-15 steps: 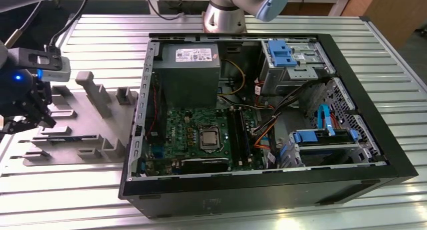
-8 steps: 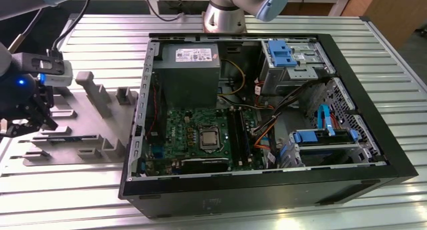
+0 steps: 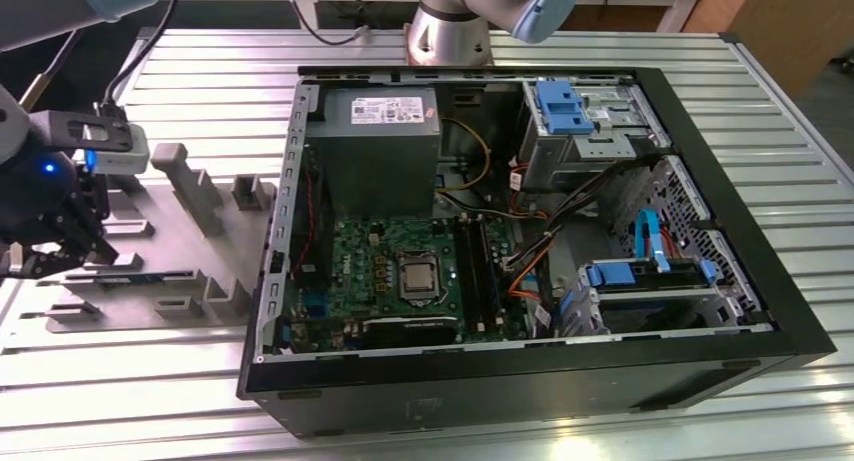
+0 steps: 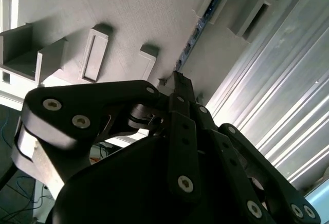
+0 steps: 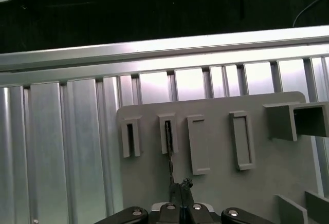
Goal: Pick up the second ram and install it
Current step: 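Pick up the second ram and move it above second insertion slot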
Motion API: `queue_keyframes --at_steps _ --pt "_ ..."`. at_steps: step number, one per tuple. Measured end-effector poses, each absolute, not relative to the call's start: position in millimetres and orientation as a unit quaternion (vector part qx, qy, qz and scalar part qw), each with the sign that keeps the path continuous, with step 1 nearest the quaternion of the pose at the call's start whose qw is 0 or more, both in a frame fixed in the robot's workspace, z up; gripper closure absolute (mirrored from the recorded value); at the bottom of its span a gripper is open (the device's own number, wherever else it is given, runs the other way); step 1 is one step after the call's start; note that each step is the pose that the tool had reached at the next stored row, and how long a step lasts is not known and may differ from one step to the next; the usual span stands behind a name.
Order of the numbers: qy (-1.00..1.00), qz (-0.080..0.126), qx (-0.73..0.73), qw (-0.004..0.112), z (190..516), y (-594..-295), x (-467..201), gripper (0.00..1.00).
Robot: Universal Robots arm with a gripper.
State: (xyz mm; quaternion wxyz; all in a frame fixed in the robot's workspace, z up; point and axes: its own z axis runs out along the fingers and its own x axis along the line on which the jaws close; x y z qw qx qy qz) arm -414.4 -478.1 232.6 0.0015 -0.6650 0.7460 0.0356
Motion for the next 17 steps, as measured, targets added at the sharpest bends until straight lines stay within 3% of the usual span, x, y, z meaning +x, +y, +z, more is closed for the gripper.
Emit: queue_keyframes --at_steps 17 --pt "0.734 0.036 -0.678 0.001 218 -478 -415 0.89"
